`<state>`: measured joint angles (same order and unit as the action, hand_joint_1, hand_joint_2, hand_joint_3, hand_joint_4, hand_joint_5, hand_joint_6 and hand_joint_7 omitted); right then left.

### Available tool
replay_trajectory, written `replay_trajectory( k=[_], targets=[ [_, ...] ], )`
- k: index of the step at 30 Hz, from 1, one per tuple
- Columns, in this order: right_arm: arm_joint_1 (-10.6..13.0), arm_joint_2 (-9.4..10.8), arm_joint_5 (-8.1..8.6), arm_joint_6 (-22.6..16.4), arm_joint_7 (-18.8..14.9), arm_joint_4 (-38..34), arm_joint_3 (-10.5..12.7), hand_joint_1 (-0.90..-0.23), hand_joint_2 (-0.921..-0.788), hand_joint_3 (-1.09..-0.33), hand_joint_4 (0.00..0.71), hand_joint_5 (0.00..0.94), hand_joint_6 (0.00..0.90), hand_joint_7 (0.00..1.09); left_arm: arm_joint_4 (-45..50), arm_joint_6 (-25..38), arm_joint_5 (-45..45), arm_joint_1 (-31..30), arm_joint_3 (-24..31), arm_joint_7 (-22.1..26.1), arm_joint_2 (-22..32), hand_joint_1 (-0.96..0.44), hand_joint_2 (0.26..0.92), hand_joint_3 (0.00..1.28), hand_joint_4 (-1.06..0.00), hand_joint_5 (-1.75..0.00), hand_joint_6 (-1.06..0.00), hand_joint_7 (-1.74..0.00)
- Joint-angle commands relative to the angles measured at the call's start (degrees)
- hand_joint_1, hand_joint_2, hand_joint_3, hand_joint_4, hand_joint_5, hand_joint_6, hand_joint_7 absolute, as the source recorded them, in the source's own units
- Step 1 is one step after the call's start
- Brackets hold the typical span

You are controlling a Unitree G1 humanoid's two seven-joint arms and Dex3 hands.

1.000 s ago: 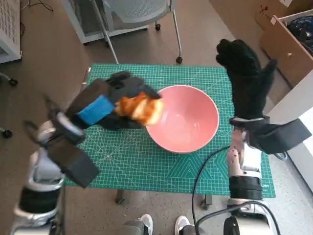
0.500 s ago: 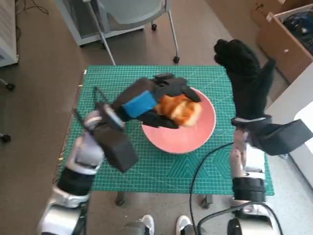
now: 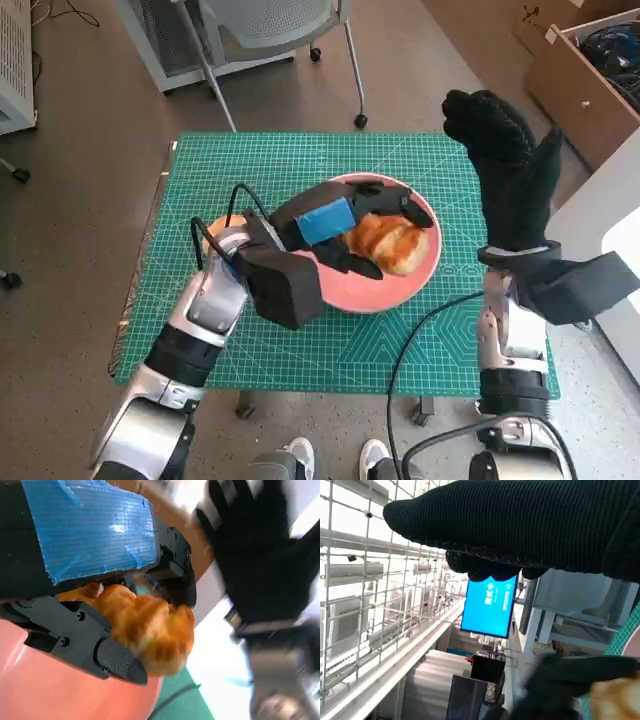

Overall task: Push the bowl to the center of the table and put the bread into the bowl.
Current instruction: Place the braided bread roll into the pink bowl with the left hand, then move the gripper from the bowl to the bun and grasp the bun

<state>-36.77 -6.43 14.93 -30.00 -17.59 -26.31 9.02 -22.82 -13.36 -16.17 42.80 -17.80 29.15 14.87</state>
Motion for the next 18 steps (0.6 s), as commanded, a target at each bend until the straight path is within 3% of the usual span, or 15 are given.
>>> replay_trajectory(
  k=[1, 11, 18],
  targets=[
    [1.9, -0.3, -1.51, 0.7, 1.4, 0.7, 0.1, -0.598, -0.921, -0.688, 0.268, 0.0, 0.16, 0.41, 2.3, 3.4, -2.1, 1.1, -0.7, 2.0, 2.2, -0.31, 0.884, 0.04, -0.05, -0.04, -0.1, -0.16],
    [1.5, 0.0, -2.76, -0.1, 2.4, -0.5, 0.0, -0.604, -0.921, -0.696, 0.268, 0.0, 0.151, 0.42, 3.7, 1.1, -3.2, -1.4, -0.4, -1.9, 2.6, -0.54, 0.915, 0.04, 0.0, 0.0, -0.08, -0.13],
    [1.2, 0.4, -2.41, -0.1, 2.1, -1.2, -0.2, -0.611, -0.921, -0.695, 0.269, 0.0, 0.148, 0.42, 4.3, -3.5, -2.8, -3.0, 0.7, -4.3, 3.9, -0.65, 0.921, 0.14, 0.0, 0.0, -0.08, -0.13]
  ],
)
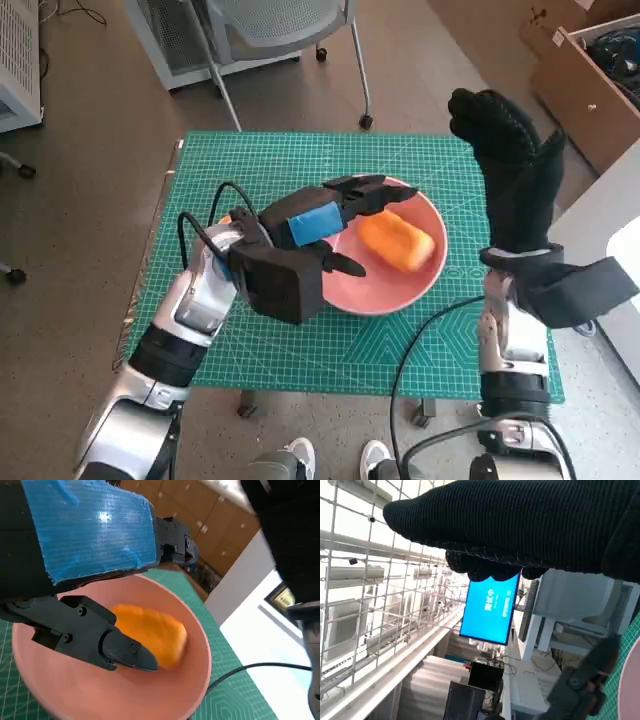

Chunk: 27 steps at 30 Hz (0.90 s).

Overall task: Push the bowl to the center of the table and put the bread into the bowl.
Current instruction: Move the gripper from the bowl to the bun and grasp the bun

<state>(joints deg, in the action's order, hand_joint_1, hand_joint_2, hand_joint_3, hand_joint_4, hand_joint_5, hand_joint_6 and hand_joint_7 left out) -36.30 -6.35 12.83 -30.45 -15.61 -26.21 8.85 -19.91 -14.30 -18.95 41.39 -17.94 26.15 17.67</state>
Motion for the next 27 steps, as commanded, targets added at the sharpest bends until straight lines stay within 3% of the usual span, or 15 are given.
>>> replay_trajectory(
  k=[1, 9, 19, 22, 27],
  targets=[
    [0.6, 0.3, -0.18, 0.3, 0.0, -1.5, -0.1, -0.611, -0.921, -0.695, 0.269, 0.0, 0.148, 0.42, 2.1, -2.8, 0.1, -2.1, 1.3, -1.5, 1.6, -0.66, 0.921, 0.15, 0.0, 0.0, -0.08, -0.13],
    [0.6, 0.5, 0.9, 0.6, -1.0, -1.8, -0.1, -0.608, -0.921, -0.695, 0.267, 0.0, 0.149, 0.42, 8.1, -5.4, 2.4, -5.6, 7.5, -1.9, 7.2, -0.7, 0.921, 0.22, -0.01, -0.01, -0.11, -0.17],
    [0.2, 0.4, 1.57, 1.0, -1.5, -2.3, 0.2, -0.61, -0.921, -0.688, 0.263, 0.0, 0.156, 0.42, 12.9, -4.3, 5.7, -6.9, 16.8, -1.9, 14.6, -0.61, 0.921, 0.12, -0.08, -0.02, -0.17, -0.22],
    [0.0, 0.4, 1.75, 1.2, -1.7, -2.3, 0.3, -0.608, -0.921, -0.688, 0.261, 0.0, 0.156, 0.42, 13.9, -2.3, 5.6, -7.2, 18.2, -1.8, 16.1, -0.57, 0.919, 0.05, -0.1, -0.01, -0.09, -0.42],
    [-0.4, 0.0, 2.33, 1.3, -2.3, -2.8, 0.6, -0.605, -0.921, -0.689, 0.26, 0.0, 0.157, 0.42, 15.9, 2.7, 3.4, -7.9, 18.6, -1.6, 18.4, -0.53, 0.897, 0.01, -0.12, -0.01, -0.04, -0.54]
  ],
)
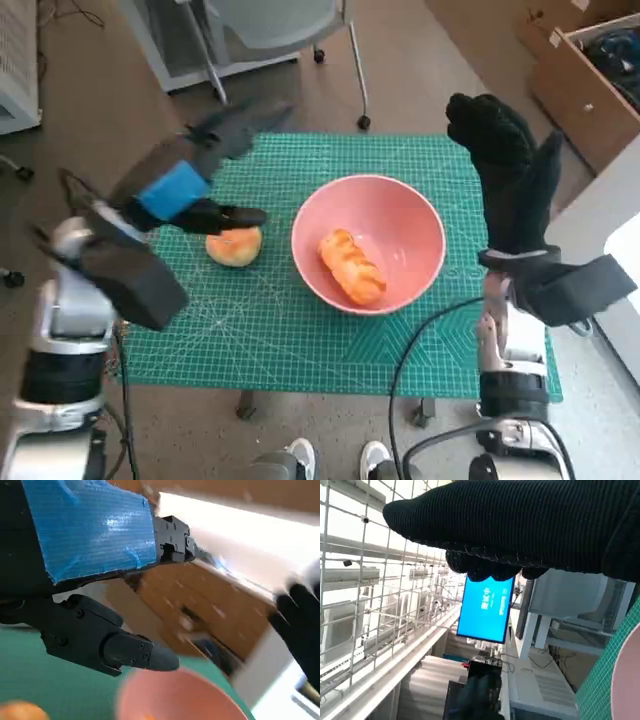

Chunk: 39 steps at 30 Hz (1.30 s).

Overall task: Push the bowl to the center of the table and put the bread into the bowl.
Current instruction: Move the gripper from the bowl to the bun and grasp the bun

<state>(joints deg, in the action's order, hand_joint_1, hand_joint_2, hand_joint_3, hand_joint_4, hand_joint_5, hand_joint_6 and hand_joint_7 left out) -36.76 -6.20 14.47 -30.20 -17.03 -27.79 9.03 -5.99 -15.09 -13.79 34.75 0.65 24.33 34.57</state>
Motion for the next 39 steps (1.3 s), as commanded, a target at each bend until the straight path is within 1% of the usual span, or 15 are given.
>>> replay_trajectory(
  k=[1, 5, 9, 15, 22, 28, 39],
  targets=[
    [-0.1, -0.2, 0.77, 1.1, -1.0, -1.3, 0.4, -0.605, -0.921, -0.689, 0.26, 0.0, 0.157, 0.42, 2.1, 4.7, -2.6, -1.6, -0.2, 0.2, 2.0, -0.51, 0.889, 0.01, -0.12, -0.01, -0.03, -0.55],
    [-0.4, -0.4, 1.1, 1.1, -1.4, -1.6, 0.5, -0.606, -0.921, -0.691, 0.262, 0.001, 0.158, 0.42, 1.3, 7.2, -4.3, -2.1, -1.0, 0.1, 2.7, -0.5, 0.874, 0.0, -0.12, -0.01, -0.04, -0.53],
    [-0.5, -0.5, 1.28, 1.0, -1.7, -1.8, 0.5, -0.607, -0.921, -0.692, 0.268, 0.004, 0.162, 0.43, -0.8, 8.7, -5.1, -2.2, -2.1, 0.7, 2.6, -0.48, 0.864, 0.0, -0.12, -0.01, -0.07, -0.47],
    [-0.7, -0.6, 1.23, 1.0, -1.9, -1.9, 0.6, -0.609, -0.921, -0.692, 0.279, 0.008, 0.168, 0.43, -4.1, 10.4, -6.0, -1.8, -4.7, 2.0, 2.3, -0.44, 0.842, 0.0, -0.12, 0.0, -0.17, -0.26],
    [-0.3, -0.9, 1.2, 1.4, -2.1, -1.0, 0.6, -0.614, -0.921, -0.692, 0.281, 0.008, 0.168, 0.43, -8.4, 10.9, -6.9, -0.4, -7.6, 3.0, 1.6, -0.39, 0.815, 0.0, -0.12, 0.0, -0.24, -0.12],
    [-0.1, -1.1, 1.25, 1.6, -2.2, -0.7, 0.7, -0.616, -0.921, -0.691, 0.282, 0.007, 0.167, 0.43, -12.9, 11.4, -8.4, 1.4, -10.3, 3.0, 0.5, -0.39, 0.805, 0.0, -0.12, 0.0, -0.26, -0.09],
    [0.8, -1.6, 0.51, 2.0, -1.6, 0.6, 0.8, -0.616, -0.921, -0.693, 0.281, 0.005, 0.163, 0.43, -26.8, 11.2, -11.5, 6.5, -15.4, 3.0, -1.9, -0.31, 0.802, 0.0, -0.1, 0.0, -0.27, -0.05]
  ],
)
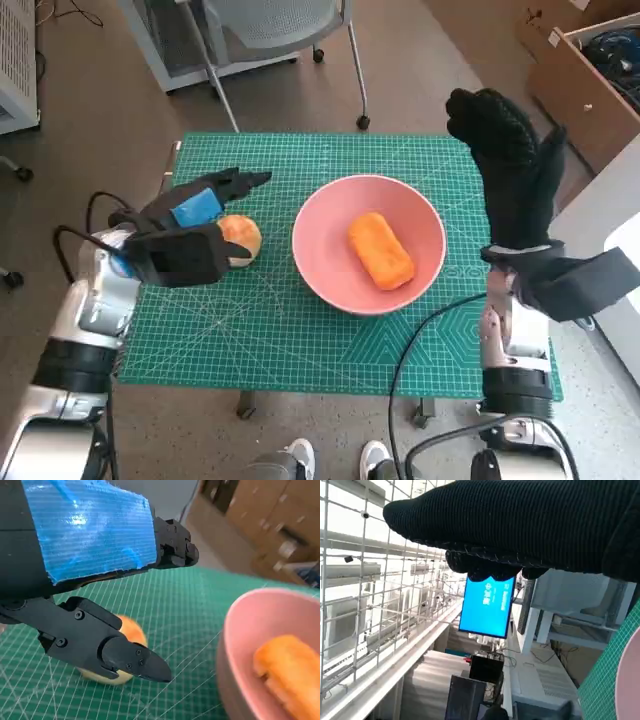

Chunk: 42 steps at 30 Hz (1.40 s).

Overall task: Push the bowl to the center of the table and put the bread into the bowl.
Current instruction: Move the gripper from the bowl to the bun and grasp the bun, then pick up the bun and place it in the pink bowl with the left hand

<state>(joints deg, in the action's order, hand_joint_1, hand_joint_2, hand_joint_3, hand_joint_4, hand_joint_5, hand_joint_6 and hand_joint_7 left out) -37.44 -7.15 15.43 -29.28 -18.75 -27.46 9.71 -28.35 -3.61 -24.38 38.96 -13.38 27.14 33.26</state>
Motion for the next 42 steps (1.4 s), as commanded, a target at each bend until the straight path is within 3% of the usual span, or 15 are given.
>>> replay_trajectory(
  k=[1, 9, 18, 21, 25, 26, 27, 29, 32, 42],
  targets=[
    [1.5, -0.6, -0.46, 1.1, 0.1, 0.4, 0.2, -0.616, -0.921, -0.693, 0.281, 0.004, 0.163, 0.43, -5.7, -0.3, -1.1, 2.8, -1.7, 0.3, -0.7, -0.31, 0.802, 0.0, -0.1, 0.0, -0.27, -0.05],
    [2.2, -0.8, -0.77, 1.4, 0.7, 1.5, 0.1, -0.616, -0.921, -0.693, 0.279, 0.003, 0.154, 0.43, -15.2, 0.7, -3.5, 6.4, -5.2, 0.4, -1.6, -0.17, 0.796, 0.0, -0.09, 0.0, -0.29, -0.03],
    [2.7, -0.9, -1.2, 1.9, 1.5, 2.3, 0.0, -0.619, -0.921, -0.694, 0.269, 0.0, 0.145, 0.43, -21.3, 1.2, -7.5, 8.1, -8.2, -4.9, -3.4, -0.02, 0.834, 0.02, -0.25, -0.02, -0.4, -0.04],
    [2.6, -0.8, -1.3, 1.9, 1.6, 2.2, -0.1, -0.619, -0.921, -0.694, 0.269, 0.0, 0.145, 0.43, -23.3, 0.2, -9.2, 8.1, -9.3, -9.1, -4.0, 0.02, 0.894, 0.04, -0.5, -0.06, -0.58, -0.08],
    [2.7, -0.7, -1.55, 1.9, 1.8, 2.3, -0.2, -0.619, -0.921, -0.694, 0.27, 0.001, 0.145, 0.43, -24.7, -0.1, -10.8, 8.4, -10.4, -11.6, -4.2, 0.03, 0.914, 0.07, -0.71, -0.13, -0.7, -0.13],
    [2.8, -0.6, -1.6, 1.9, 1.8, 2.4, -0.3, -0.619, -0.921, -0.694, 0.27, 0.001, 0.145, 0.43, -24.7, -0.3, -11.3, 8.5, -10.7, -12.2, -4.1, 0.02, 0.916, 0.1, -0.69, -0.53, -0.62, -0.54],
    [2.8, -0.6, -1.63, 1.9, 1.8, 2.5, -0.3, -0.619, -0.921, -0.694, 0.27, 0.001, 0.145, 0.43, -24.7, -0.4, -11.6, 8.5, -11.0, -12.6, -4.0, 0.01, 0.918, 0.12, -0.67, -0.79, -0.57, -0.8],
    [2.9, -0.6, -1.71, 1.8, 1.8, 2.5, -0.4, -0.618, -0.921, -0.694, 0.27, 0.001, 0.145, 0.43, -24.5, -0.6, -11.9, 8.5, -11.1, -13.1, -3.8, 0.01, 0.92, 0.13, -0.66, -1.02, -0.53, -1.02],
    [2.8, -0.6, -1.73, 1.7, 1.6, 2.4, -0.4, -0.619, -0.921, -0.694, 0.27, 0.001, 0.145, 0.43, -22.8, -1.2, -11.4, 8.3, -10.5, -12.7, -3.0, 0.0, 0.92, 0.11, -0.65, -1.16, -0.58, -1.12],
    [2.5, -0.6, -0.85, 1.9, 0.7, 1.7, -0.3, -0.619, -0.921, -0.693, 0.27, 0.001, 0.145, 0.43, -9.2, -1.7, -5.9, 5.8, -4.9, -9.4, -0.9, 0.0, 0.92, 0.09, -0.63, -1.23, -0.64, -1.15]
  ],
)
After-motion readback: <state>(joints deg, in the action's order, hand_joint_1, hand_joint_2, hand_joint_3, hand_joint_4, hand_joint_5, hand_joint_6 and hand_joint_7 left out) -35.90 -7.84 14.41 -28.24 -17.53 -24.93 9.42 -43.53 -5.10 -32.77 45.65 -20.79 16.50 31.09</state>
